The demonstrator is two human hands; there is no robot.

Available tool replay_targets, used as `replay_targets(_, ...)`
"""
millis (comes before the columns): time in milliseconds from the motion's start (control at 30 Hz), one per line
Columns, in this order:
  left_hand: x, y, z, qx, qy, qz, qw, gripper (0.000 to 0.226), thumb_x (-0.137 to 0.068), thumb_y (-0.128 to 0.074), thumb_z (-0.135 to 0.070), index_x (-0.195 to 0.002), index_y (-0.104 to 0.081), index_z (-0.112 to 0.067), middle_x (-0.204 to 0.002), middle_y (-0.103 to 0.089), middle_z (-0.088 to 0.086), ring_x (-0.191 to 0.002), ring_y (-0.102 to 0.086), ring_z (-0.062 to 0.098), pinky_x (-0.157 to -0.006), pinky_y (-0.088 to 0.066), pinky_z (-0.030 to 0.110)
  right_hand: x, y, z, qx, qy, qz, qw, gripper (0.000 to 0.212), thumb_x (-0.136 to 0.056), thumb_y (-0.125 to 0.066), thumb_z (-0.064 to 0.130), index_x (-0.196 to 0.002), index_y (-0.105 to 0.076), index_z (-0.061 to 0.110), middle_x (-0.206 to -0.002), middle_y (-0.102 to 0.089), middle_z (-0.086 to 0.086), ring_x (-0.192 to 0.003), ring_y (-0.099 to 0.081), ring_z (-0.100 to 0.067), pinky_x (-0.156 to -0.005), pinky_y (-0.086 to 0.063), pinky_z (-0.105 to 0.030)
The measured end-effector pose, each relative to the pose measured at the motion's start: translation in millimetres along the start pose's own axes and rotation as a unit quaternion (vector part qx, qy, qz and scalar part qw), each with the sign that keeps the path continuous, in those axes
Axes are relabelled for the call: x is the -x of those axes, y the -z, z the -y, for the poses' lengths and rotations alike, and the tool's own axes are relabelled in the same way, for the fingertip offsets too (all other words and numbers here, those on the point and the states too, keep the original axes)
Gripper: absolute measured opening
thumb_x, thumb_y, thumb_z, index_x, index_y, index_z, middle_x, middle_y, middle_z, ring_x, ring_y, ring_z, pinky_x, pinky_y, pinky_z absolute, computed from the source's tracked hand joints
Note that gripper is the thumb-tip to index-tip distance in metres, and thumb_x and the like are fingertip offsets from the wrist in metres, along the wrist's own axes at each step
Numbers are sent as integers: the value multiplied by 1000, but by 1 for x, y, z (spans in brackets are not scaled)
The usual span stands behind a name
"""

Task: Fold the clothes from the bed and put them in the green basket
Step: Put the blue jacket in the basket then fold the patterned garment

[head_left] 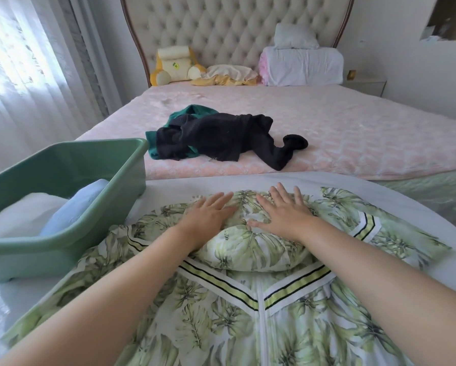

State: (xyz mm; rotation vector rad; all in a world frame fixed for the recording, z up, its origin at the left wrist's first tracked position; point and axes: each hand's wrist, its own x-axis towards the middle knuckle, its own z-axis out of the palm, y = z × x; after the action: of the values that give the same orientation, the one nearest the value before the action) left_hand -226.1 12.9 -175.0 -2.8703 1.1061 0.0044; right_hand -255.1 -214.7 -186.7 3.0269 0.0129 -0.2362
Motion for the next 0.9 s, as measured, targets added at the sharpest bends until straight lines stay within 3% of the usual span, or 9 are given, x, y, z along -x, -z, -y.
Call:
replay_targets(100,12,7,-2,83,-29,57,995,58,-101,-22,-59,-156,-20,-39,-165,-15,-7,-153,-8,18,-122,-14,47,13,3,2,-34,33,-4,999,89,-88,-14,83,-159,11,35,-165,22,-7,-151,23,-24,-122,13,-51)
replay_targets(200,29,9,-4,33,-5,170,985,56,-105,-16,-49,-156,8,-43,-165,17,-6,-151,18,19,-119,8,53,25,2,-3,-95,39,34,994,77,-94,-18,78,-155,15,45,-163,27,-4,-151,23,-24,-123,9,-50)
replay_targets(300,44,20,-8,117,26,165,979,58,-104,-14,-56,-158,-6,-38,-166,7,-9,-151,13,13,-123,6,48,33,15,-2,-70,6,60,996,75,-97,-25,72,-158,6,41,-165,20,-7,-153,19,-26,-122,7,-49)
replay_targets(433,64,37,-16,215,1,102,971,70,-94,-25,-73,-149,-43,-33,-158,-33,-12,-146,-28,13,-121,-19,38,58,55,16,-109,49,40,992,48,-101,-35,38,-144,-51,22,-148,-44,-1,-142,-36,-27,-116,-28,-44)
replay_targets(500,76,40,-22,209,-13,111,971,79,-87,-41,-77,-149,-43,-27,-154,-39,-10,-139,-40,14,-115,-32,36,80,71,28,-172,96,59,979,45,-100,-36,34,-135,-59,16,-139,-53,3,-130,-49,-23,-106,-40,-41)
replay_targets(600,87,32,-30,136,-68,29,988,66,-79,-66,-50,-139,-52,-25,-129,-56,-6,-114,-55,13,-94,-50,35,110,67,34,-181,135,107,968,53,-92,-51,42,-143,-51,26,-128,-42,11,-125,-38,-10,-104,-41,-41)
replay_targets(700,86,26,-36,117,-86,-70,987,47,-73,-67,-27,-119,-57,-25,-105,-58,-9,-96,-53,11,-73,-51,30,123,48,34,-139,115,51,982,78,-73,-67,49,-144,-37,41,-126,-40,10,-125,-37,-12,-102,-44,-40)
replay_targets(767,85,26,-40,117,-90,-124,981,29,-71,-64,-10,-96,-53,-21,-90,-54,-9,-83,-49,13,-61,-44,27,122,41,37,-142,127,17,981,69,-70,-72,48,-131,-42,39,-111,-48,15,-105,-52,-12,-84,-49,-33)
replay_targets(900,77,23,-40,92,-99,-133,982,39,-63,-48,12,-80,-42,-22,-76,-47,-9,-66,-46,18,-48,-27,22,119,41,40,-125,143,-32,981,30,-79,-68,26,-98,-47,34,-88,-50,14,-81,-54,-13,-62,-38,-28)
